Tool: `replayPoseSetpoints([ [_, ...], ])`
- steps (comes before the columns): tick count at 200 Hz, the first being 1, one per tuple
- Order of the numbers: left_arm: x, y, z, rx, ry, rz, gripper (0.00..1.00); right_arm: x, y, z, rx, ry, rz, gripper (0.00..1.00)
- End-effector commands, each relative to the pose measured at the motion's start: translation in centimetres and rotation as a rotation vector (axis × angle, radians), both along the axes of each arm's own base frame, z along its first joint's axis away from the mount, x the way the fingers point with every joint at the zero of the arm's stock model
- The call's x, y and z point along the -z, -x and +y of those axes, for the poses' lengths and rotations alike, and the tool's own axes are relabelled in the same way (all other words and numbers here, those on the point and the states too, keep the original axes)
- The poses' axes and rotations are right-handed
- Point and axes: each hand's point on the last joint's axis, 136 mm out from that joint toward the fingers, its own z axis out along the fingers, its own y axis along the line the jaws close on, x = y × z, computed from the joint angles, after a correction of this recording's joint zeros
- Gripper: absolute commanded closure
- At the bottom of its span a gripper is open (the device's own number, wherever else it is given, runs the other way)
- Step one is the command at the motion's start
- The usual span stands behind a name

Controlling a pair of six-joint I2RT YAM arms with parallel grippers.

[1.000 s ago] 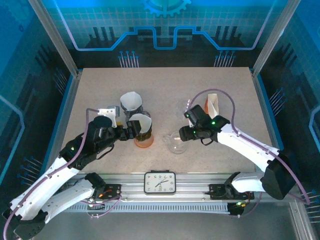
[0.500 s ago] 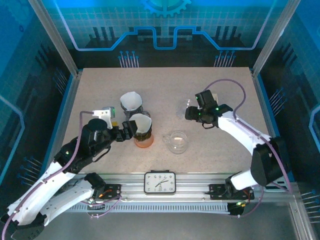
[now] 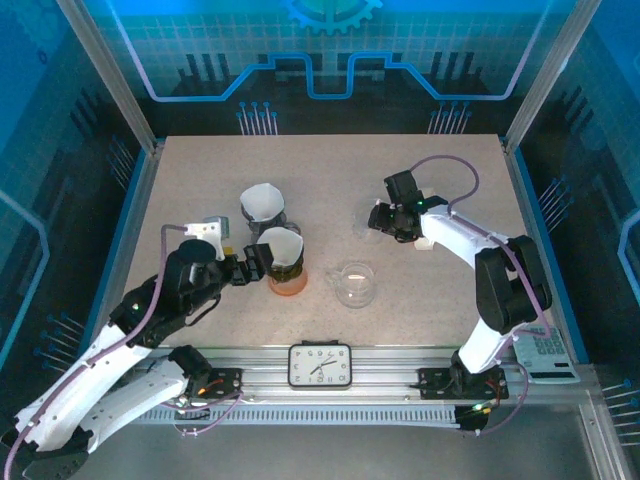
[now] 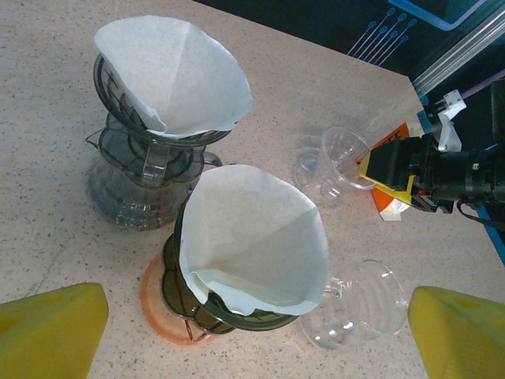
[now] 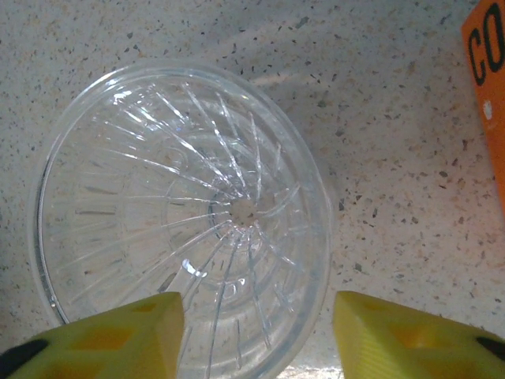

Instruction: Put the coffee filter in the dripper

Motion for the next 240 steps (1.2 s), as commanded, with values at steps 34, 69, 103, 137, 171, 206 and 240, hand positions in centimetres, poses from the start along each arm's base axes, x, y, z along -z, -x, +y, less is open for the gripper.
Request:
replayPoseSetpoints([
  [34,0.4,-0.1,0.5,-0.023,-0.01,-0.001,0.01,1.5,-0.2,-0.1,0.009,-0.026,0.025,0.69],
  [69,0.6,-0.1,0.6,-0.024,-0.015,0.002,0.01,1.7,0.1,-0.2,0.003,-0.031,0.029,0.81],
  [103,0.6,-0.1,0.6,-0.025,-0.013,0.004,0.01,1.6,0.6,-0.4,-0.006,-0.04,0.027,0.9],
  [137,0.7,-0.1,0.5,-0.022,-0.011,0.006,0.01,0.9,1.0,-0.8,-0.023,-0.054,0.001,1.0],
  [171,0.8,-0.1,0.4,-0.023,-0.009,0.009,0.01,-0.1,1.6,-1.3,-0.035,-0.06,-0.022,1.0],
  [206,0.9,-0.1,0.4,-0.022,-0.008,0.011,0.01,-1.3,2.2,-1.7,-0.045,-0.072,-0.045,1.0],
  [240,0.8,-0.1,0.4,-0.024,-0.006,0.01,0.01,-2.9,2.9,-1.8,-0.059,-0.082,-0.071,1.0],
])
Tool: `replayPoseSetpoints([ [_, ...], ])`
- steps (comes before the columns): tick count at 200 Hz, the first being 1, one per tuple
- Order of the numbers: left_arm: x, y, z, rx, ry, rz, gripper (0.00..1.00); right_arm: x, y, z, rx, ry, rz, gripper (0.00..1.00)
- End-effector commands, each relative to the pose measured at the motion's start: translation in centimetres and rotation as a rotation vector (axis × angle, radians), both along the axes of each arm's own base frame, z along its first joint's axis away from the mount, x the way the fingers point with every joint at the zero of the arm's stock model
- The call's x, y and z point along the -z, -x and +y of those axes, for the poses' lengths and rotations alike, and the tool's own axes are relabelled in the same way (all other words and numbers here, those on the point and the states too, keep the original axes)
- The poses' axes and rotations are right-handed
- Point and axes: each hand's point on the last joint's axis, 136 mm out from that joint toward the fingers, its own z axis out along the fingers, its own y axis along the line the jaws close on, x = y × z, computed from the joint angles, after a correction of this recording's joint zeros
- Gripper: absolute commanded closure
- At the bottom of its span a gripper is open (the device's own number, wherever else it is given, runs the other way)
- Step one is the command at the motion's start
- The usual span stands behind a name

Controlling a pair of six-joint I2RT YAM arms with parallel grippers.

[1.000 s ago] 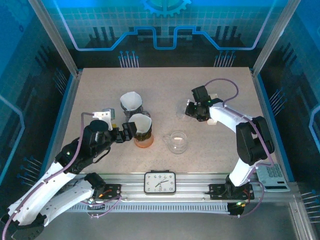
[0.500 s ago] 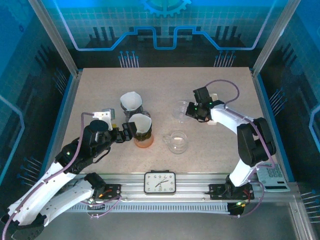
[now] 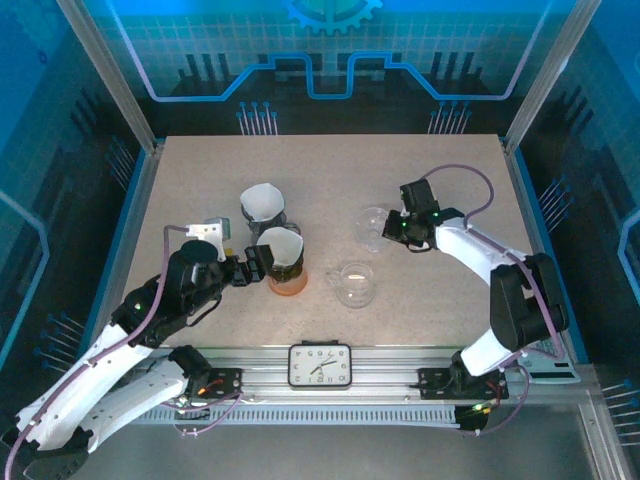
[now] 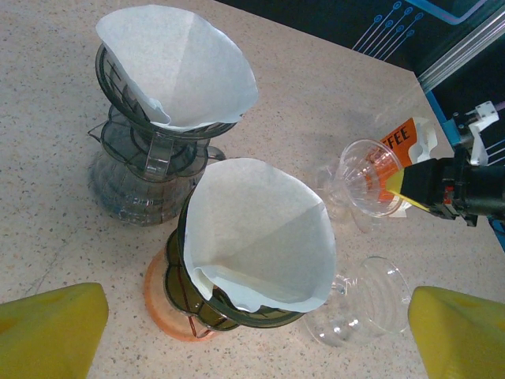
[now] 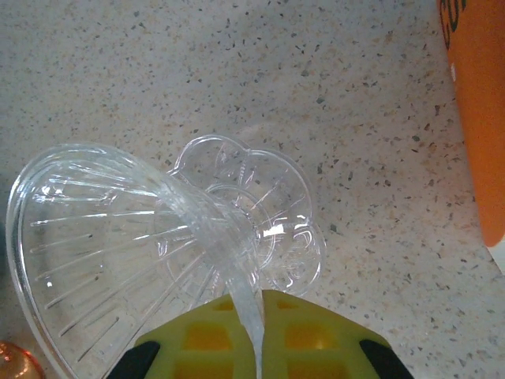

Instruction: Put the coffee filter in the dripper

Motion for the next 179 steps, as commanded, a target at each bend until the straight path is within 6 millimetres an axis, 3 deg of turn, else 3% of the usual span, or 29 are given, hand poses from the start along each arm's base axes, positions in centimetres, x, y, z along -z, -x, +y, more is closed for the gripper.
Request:
replayPoseSetpoints([
  [1,0.3,-0.1,0.4,-0.022,-0.002,0.0,0.01,-2.1,0.4,-0.3,-0.016,-0.022,-0.043,1.0],
  [85,0.6,-0.1,0.4,-0.023,-0.001,0.009,0.01,-7.5,3.5,0.2,-0.084,-0.099,-0.122,1.0],
  [129,0.9,-0.2,0.2,-0.021,0.005,0.012,0.01,-10.0,7.1,1.8,-0.19,-0.169,-0.106,1.0],
  [179,1.2,-0.2,0.3,-0.025,0.001,0.015,0.01,-10.4,11.4,3.5,-0.298,-0.214,0.013,1.0],
])
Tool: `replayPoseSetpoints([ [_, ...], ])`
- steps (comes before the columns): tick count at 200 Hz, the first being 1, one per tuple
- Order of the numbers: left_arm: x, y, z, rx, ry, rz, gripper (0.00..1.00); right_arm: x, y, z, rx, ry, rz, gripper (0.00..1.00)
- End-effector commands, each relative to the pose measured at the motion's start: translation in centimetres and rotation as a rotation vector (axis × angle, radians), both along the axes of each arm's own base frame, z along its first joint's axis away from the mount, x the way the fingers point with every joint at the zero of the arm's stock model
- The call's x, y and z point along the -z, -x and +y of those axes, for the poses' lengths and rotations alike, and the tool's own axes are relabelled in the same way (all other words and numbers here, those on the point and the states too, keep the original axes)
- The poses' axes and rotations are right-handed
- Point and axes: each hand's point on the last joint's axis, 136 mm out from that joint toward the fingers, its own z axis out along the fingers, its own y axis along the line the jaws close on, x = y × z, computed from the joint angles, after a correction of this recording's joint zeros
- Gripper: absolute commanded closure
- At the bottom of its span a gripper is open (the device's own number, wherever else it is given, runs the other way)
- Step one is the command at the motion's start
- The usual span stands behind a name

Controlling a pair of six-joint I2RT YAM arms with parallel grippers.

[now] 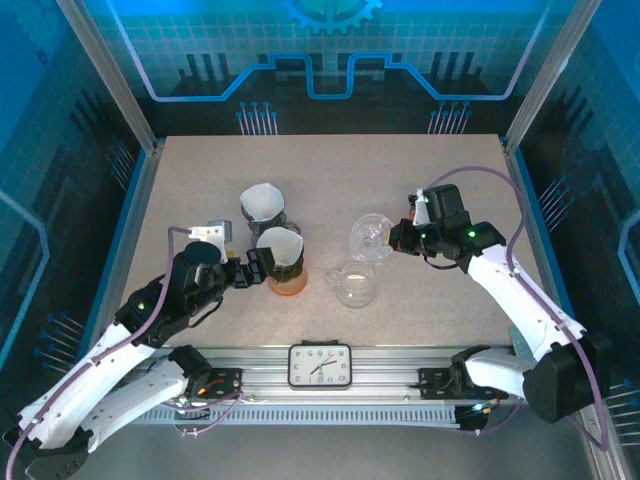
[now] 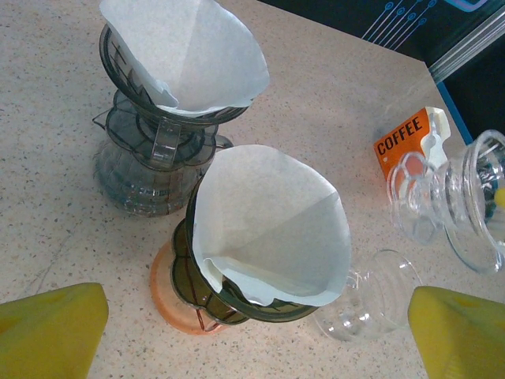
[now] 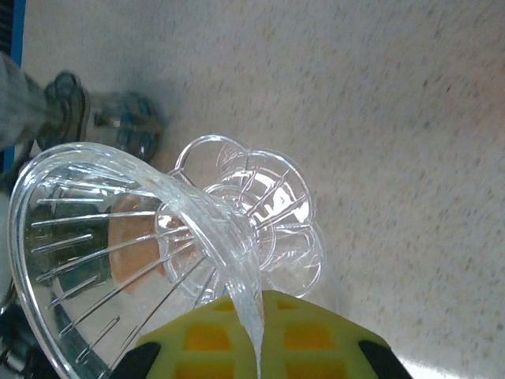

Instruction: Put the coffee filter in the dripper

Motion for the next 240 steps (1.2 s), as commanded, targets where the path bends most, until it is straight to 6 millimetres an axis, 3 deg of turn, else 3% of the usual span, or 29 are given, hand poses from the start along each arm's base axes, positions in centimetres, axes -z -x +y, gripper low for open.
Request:
replayPoseSetpoints([
  [1,0.0,-0.2,0.3,-0.024,0.015,-0.007,0.01,-1.2,2.8,1.4,-0.094,-0.041,0.061,1.0],
  [67,0.3,-0.2,0.3,-0.024,0.013,0.0,0.01,-1.1,4.9,3.1,-0.195,-0.02,0.176,1.0],
  [131,0.6,0.0,0.4,-0.024,0.009,0.005,0.01,0.6,4.6,3.2,-0.243,0.122,0.212,1.0],
  [220,0.6,0.0,0.7,-0.03,-0.002,-0.002,0.01,2.0,4.5,2.9,-0.244,0.162,0.243,1.0],
  [240,0.7,0.0,0.6,-0.031,0.001,-0.001,0.01,2.1,4.5,2.9,-0.242,0.163,0.249,0.93],
])
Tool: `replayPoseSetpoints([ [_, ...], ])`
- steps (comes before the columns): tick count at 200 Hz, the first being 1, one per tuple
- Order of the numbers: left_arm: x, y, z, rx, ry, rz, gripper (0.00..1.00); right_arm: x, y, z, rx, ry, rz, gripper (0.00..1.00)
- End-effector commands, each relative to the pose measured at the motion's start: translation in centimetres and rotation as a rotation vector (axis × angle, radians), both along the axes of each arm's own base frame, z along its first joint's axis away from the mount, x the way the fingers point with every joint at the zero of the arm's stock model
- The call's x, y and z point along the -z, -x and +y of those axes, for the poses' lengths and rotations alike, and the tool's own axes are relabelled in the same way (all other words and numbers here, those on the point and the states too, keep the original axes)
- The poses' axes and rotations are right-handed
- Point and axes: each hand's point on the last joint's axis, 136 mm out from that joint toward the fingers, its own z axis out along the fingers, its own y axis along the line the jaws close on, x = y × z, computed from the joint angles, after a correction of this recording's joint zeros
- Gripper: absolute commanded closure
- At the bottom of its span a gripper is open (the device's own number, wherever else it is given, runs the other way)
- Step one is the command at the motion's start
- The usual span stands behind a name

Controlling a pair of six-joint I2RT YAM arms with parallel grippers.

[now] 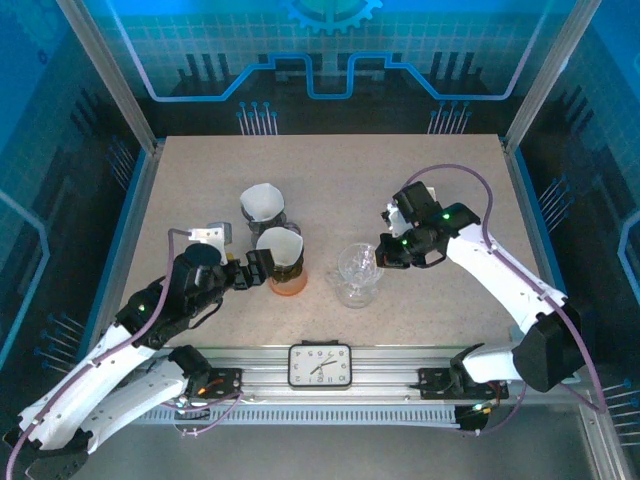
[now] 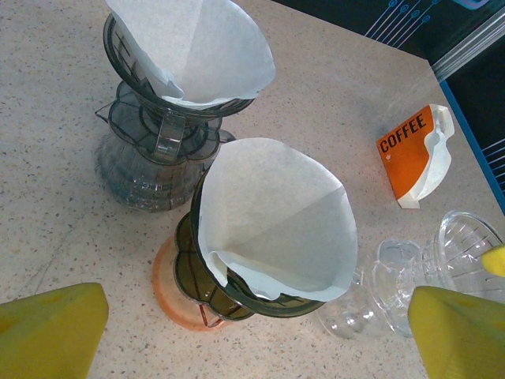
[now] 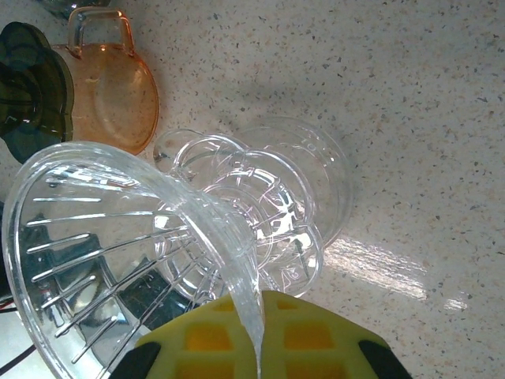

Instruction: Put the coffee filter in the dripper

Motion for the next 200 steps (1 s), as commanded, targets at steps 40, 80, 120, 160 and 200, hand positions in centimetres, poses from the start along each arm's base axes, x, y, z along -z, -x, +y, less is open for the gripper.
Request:
replayPoseSetpoints([
  [40,0.2,-0.1,0.5,-0.025,-0.001,-0.007,0.01,-0.4,0.1,0.2,-0.02,0.008,-0.005,0.62],
  [80,0.1,-0.2,0.4,-0.024,0.004,-0.009,0.01,-0.9,-0.1,0.3,-0.02,-0.004,-0.042,0.41],
  [120,0.0,-0.3,0.3,-0.022,0.009,-0.012,0.01,-2.3,-0.7,0.1,-0.011,-0.01,-0.111,0.34],
  [160,-0.8,-0.5,-0.2,-0.002,0.02,-0.035,0.01,-4.4,-2.1,-0.4,0.03,-0.031,-0.27,0.32],
  [200,-1.4,-1.0,-0.9,0.017,0.017,-0.03,0.01,-5.5,-4.1,-2.8,0.125,0.052,-0.42,0.32],
])
